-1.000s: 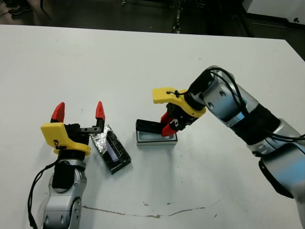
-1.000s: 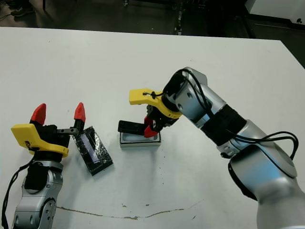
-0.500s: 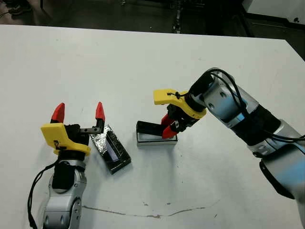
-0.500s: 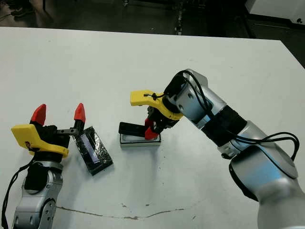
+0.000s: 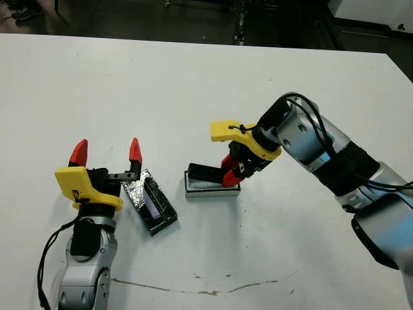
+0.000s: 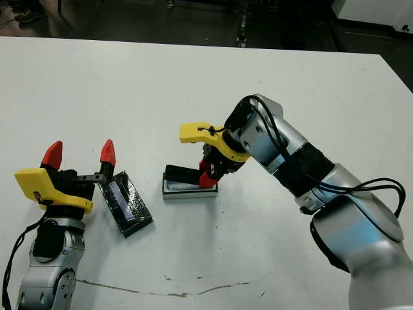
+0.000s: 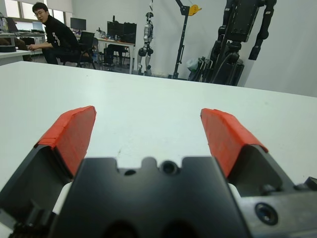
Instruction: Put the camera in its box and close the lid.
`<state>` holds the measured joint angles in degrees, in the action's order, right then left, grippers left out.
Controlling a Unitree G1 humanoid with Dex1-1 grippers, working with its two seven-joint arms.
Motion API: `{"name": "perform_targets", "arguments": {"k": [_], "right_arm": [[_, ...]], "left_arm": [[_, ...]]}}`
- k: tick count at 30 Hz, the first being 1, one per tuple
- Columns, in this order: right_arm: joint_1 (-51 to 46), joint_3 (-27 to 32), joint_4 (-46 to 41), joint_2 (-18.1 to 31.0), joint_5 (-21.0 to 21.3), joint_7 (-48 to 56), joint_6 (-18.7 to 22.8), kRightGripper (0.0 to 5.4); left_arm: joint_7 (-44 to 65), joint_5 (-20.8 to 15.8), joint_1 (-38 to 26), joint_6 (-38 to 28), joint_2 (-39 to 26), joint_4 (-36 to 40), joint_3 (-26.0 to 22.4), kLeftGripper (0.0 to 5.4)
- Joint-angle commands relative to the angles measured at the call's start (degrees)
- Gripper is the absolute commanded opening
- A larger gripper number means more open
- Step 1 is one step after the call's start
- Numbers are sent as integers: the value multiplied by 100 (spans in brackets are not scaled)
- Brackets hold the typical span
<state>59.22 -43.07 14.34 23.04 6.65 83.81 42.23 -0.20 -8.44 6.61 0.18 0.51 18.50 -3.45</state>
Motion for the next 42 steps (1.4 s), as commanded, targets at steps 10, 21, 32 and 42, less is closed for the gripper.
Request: {"name": "perform_targets", "arguments": {"k": [10,21,32,42], "right_arm": [[-65,-72,36,145,215,67,-561,167],[-49,-35,389,113,178,507,-1401,239],[-27,-21,456,40,235,698,-1358,399],[6,82,364,72,315,550,-1668,522]], "left_arm": [[36,-23,24,62,-25,-2,-26,540],[4,7,37,79,-8,2,-13,540],[-7,20,47,59,3,10,-4,540],[32,8,46,30,-20,-31,-15,540]]}}
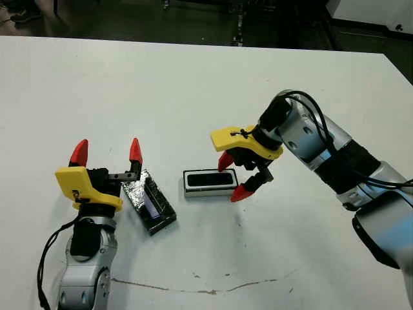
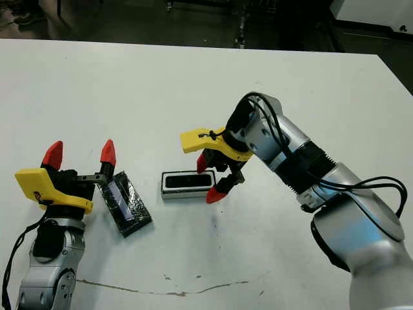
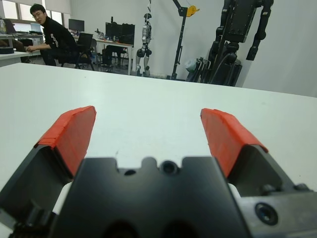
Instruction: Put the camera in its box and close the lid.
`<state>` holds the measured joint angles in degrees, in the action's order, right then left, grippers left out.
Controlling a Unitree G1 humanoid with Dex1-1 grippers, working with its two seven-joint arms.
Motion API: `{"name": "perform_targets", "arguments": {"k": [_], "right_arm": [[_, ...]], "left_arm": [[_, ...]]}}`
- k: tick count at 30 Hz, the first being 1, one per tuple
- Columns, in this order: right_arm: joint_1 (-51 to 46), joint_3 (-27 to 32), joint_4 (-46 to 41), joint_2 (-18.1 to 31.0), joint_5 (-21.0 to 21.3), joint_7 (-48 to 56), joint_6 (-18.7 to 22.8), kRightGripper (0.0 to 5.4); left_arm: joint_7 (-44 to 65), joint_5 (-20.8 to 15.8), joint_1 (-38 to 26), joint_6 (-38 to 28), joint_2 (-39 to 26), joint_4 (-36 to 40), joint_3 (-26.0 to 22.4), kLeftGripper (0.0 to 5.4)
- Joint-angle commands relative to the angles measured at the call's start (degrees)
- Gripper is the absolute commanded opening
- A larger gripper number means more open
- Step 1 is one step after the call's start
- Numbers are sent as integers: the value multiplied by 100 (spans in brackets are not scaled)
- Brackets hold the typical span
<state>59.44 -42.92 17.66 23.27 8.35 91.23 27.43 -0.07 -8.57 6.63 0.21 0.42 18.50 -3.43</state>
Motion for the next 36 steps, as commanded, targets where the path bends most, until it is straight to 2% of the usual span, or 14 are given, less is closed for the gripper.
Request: {"name": "perform_targets", "arguments": {"k": [1,6,9,12,15,18,22,25,30,33,36], "right_arm": [[42,117,34,50,137,-207,-211,535],[221,566,-97,115,30,-359,-571,538],[307,851,-402,254,7,-391,-462,538],[269,1168,-784,397,-114,-425,2,538],[149,1424,-1180,515,-249,-569,766,538],[-169,1860,-1550,677,-573,-808,1376,538],[-713,2533,-2179,881,-946,-1420,1949,538],[-1277,3247,-2583,867,-1358,-1994,2304,538],[-2674,4519,-3353,498,-1796,-3414,2380,538],[-3728,5277,-3933,-165,-2079,-4432,2221,512],[-4646,5536,-4502,-721,-2141,-5260,1773,466]], "left_arm": [[11,20,43,23,-4,-31,-19,540],[-10,23,43,39,15,-16,-14,540],[-6,5,48,70,17,8,-8,540],[-3,11,49,51,15,-5,-8,540],[-10,35,50,44,7,-12,-9,540],[-23,56,46,53,-3,-7,-15,540],[27,13,42,24,-14,-27,-25,540],[24,6,37,45,-15,-20,-24,540],[25,37,16,62,-48,-6,-26,540],[66,-22,5,94,-81,6,-54,540],[79,-30,12,165,-103,73,-72,540]]}}
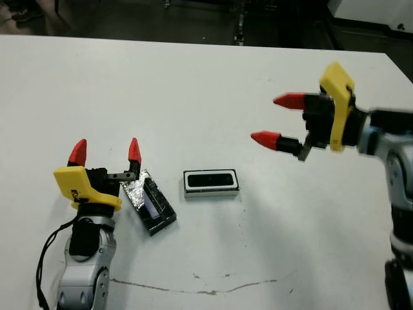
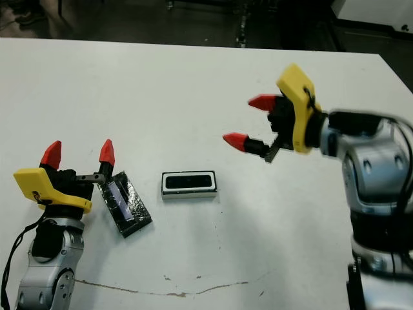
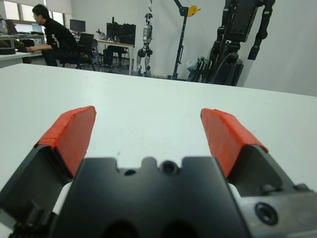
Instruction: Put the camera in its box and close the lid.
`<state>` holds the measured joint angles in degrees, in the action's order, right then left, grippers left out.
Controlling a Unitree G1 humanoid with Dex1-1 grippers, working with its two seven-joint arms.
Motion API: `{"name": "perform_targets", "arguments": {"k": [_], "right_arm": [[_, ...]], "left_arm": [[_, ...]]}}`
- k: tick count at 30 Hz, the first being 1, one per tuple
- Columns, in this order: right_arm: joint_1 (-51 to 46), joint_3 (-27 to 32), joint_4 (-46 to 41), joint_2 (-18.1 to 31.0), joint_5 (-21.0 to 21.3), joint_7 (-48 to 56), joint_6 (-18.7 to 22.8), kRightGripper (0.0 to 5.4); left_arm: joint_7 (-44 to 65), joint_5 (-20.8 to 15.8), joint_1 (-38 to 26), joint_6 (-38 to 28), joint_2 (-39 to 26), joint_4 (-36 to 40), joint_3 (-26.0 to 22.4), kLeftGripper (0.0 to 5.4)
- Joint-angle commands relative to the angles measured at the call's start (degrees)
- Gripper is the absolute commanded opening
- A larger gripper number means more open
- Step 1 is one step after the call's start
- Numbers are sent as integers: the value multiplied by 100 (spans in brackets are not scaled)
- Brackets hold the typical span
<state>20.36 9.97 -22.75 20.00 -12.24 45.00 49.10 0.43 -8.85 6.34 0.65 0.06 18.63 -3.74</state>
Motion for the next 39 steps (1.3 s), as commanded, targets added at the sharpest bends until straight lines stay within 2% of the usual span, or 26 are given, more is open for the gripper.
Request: {"name": "perform_targets", "arguments": {"k": [1,6,8,11,19,24,29,32,36,38,39], "right_arm": [[-1036,256,-619,-587,-47,-902,-619,449],[-2006,55,-890,-1299,71,-1984,-1531,372],[-2189,-16,-853,-1435,72,-2240,-1779,329],[-2346,-77,-757,-1562,31,-2483,-2091,296],[-2462,-305,-497,-1538,-15,-2691,-2539,174],[-2429,-409,-383,-1463,-36,-2673,-2664,87],[-2450,-458,-298,-1391,-50,-2685,-2785,21],[-2471,-451,-265,-1377,-96,-2694,-2824,1],[-2480,-426,-265,-1364,-172,-2722,-2760,1],[-2484,-427,-264,-1358,-206,-2728,-2731,1],[-2488,-436,-252,-1346,-211,-2723,-2741,1]], "left_arm": [[32,16,42,142,-84,79,-45,540],[123,2,24,170,-172,118,-102,540],[159,-19,3,152,-201,121,-135,540],[206,-27,-32,139,-270,140,-187,540],[592,-94,-189,109,-685,170,-359,540],[1076,-477,-536,659,-1309,313,-648,540],[2308,-823,-1248,1178,-2648,52,-848,540],[3499,-1085,-1846,1238,-3506,-488,-781,540],[5458,-911,-3159,1123,-4687,-1520,-115,540],[6308,-769,-3834,997,-4942,-2034,313,540],[6736,-627,-4163,702,-4975,-2323,560,540]]}}
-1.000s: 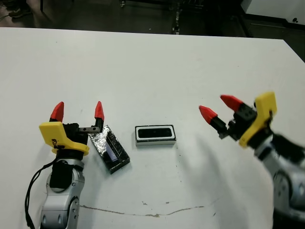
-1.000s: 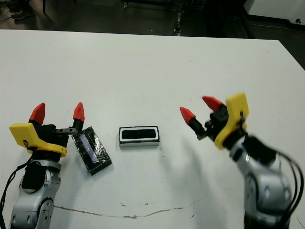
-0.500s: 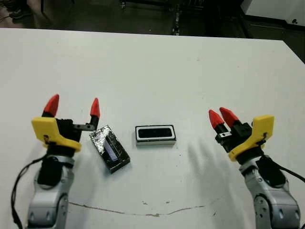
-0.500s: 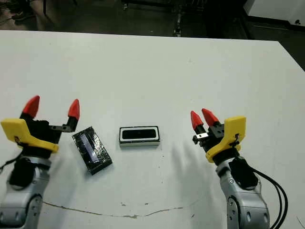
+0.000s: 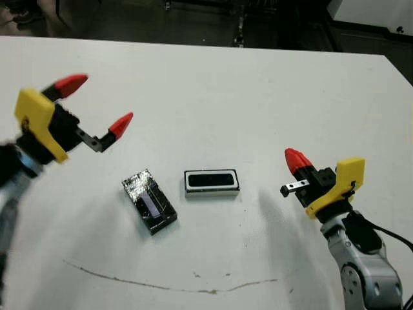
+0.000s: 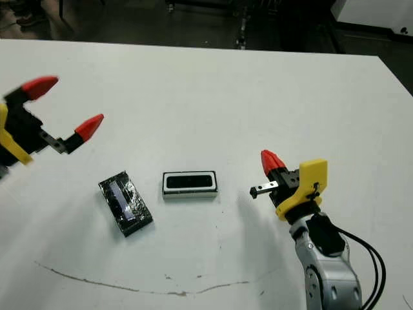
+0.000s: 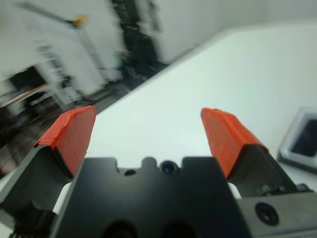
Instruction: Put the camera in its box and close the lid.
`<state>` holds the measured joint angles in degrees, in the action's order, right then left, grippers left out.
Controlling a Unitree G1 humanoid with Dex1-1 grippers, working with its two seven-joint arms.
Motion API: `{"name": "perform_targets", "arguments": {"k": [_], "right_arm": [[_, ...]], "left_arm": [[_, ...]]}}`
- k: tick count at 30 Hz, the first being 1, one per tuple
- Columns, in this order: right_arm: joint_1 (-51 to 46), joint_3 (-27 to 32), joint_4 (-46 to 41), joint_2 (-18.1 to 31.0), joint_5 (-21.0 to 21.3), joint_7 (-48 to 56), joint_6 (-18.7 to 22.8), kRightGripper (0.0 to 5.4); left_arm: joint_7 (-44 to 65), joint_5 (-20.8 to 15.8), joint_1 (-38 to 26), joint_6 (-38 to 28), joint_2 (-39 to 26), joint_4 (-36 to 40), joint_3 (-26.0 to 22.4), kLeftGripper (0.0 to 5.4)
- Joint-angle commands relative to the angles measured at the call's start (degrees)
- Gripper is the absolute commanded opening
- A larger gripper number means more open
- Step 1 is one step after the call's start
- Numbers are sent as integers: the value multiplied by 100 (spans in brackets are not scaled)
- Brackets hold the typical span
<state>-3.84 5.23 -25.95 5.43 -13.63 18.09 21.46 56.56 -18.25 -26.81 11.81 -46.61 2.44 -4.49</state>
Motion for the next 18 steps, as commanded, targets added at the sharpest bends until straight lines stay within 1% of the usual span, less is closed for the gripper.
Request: {"name": "perform_targets", "arguments": {"k": [1,3,4,6,9,11,12,15,18], "right_arm": [[-75,28,71,124,-69,-34,20,1],[-84,18,77,129,-78,-50,37,1],[-88,14,61,132,-73,-78,79,1],[-95,3,30,151,-61,-130,142,1],[-104,6,45,160,-120,-157,135,1],[-106,-20,66,160,-134,-174,107,1],[-106,-36,73,158,-139,-188,110,1],[-114,-76,108,171,-141,-209,90,1],[-127,-91,123,175,-147,-244,106,1]], "left_arm": [[1514,487,-1151,-620,-351,-896,908,540],[2121,903,-1669,-961,-407,-1021,1418,540],[2374,1059,-1867,-1125,-384,-1032,1631,540],[2702,1281,-2113,-1363,-334,-1075,1899,540],[3399,1965,-2617,-1278,-423,-839,2705,540],[3584,2185,-2921,-1131,-531,-647,3360,540],[3594,2201,-3053,-1047,-595,-549,3686,540],[3594,2014,-3423,-1014,-797,-362,4559,540],[3594,1851,-3638,-1151,-901,-208,5069,540]]}}
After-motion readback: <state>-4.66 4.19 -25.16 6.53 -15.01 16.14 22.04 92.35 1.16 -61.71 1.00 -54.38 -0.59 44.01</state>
